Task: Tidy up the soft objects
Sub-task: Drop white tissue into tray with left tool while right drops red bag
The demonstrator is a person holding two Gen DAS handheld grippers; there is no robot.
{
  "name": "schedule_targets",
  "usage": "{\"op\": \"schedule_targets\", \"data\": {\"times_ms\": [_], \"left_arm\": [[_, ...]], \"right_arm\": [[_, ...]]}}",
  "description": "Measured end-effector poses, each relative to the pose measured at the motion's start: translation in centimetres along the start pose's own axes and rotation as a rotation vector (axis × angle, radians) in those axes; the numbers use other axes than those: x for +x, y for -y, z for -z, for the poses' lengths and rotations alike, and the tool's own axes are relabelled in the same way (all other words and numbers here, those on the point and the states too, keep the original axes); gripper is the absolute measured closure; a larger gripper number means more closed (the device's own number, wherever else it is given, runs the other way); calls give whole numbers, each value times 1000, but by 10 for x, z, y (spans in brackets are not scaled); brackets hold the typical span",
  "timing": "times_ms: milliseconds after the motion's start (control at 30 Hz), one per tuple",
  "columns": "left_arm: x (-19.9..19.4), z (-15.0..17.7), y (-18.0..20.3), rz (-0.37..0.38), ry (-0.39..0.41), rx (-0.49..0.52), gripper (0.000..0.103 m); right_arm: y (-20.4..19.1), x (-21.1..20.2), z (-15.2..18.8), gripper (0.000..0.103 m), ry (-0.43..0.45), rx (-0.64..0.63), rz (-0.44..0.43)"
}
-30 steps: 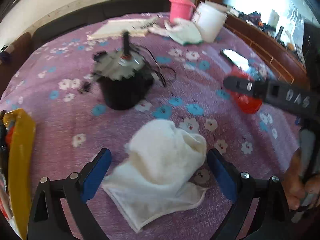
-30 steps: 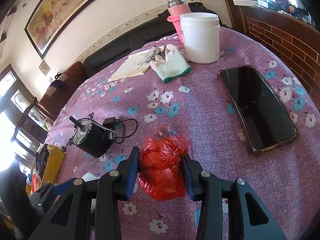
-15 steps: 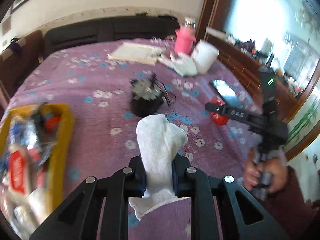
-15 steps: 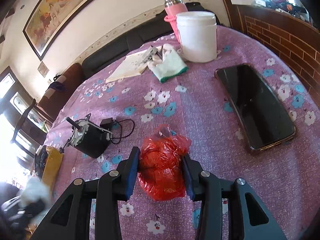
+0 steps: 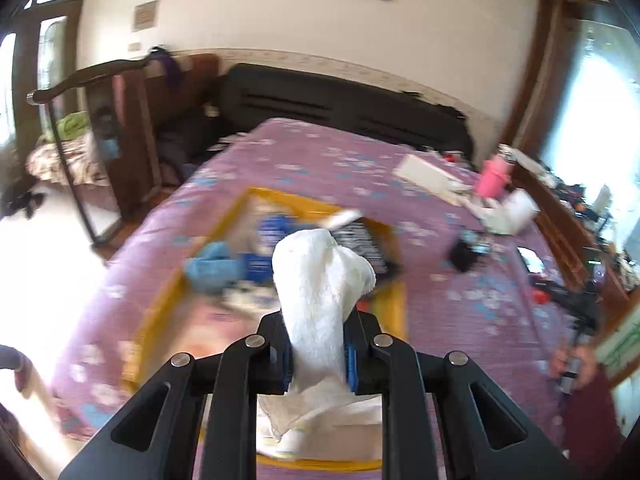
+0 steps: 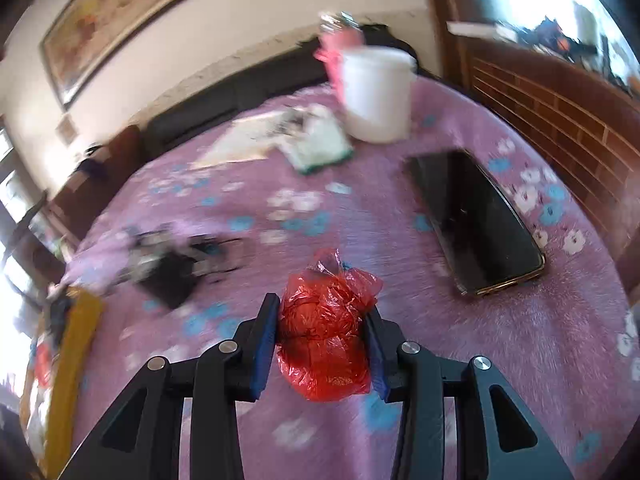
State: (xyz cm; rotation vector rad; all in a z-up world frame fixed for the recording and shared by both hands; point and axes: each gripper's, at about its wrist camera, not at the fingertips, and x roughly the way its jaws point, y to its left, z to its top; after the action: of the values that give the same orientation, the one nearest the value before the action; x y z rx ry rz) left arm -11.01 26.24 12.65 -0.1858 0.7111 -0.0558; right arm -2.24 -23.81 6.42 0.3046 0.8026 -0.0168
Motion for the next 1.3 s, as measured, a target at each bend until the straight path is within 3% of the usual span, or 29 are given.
{"op": "schedule_targets", "data": {"times_ms": [300, 533, 633, 733, 767, 967, 1000, 1067, 1100, 1300], "left_arm": [[45, -22, -57, -26, -62, -76, 84], [108, -55, -68, -17, -136, -107, 84], [130, -68, -69, -45, -136, -93, 74], [147, -74, -74, -48, -138, -97, 41], [148, -75, -75, -50, -138, -100, 40], [112, -66, -72, -27, -82, -52, 29], [103, -64, -73, -29, -64, -51, 27], [78, -57, -75, -37, -17, -56, 21], [65, -52, -76, -49, 5, -58, 20], [18, -30, -73, -204, 110, -18, 15]], "right_arm": [[-127, -63, 17, 60, -44, -192, -282], [-230, -58, 72, 60, -205, -342, -474], [-264, -49, 94, 60, -259, -396, -502], [-293, -34, 110, 60, -307, -438, -519], [-301, -29, 114, 60, -318, -452, -520], [-344, -6, 133, 58, -330, -544, -493], [-349, -1, 135, 55, -329, -549, -485], [-360, 9, 138, 39, -341, -562, -483], [-364, 15, 141, 34, -355, -572, -485], [-358, 6, 134, 30, -336, -536, -501]]}}
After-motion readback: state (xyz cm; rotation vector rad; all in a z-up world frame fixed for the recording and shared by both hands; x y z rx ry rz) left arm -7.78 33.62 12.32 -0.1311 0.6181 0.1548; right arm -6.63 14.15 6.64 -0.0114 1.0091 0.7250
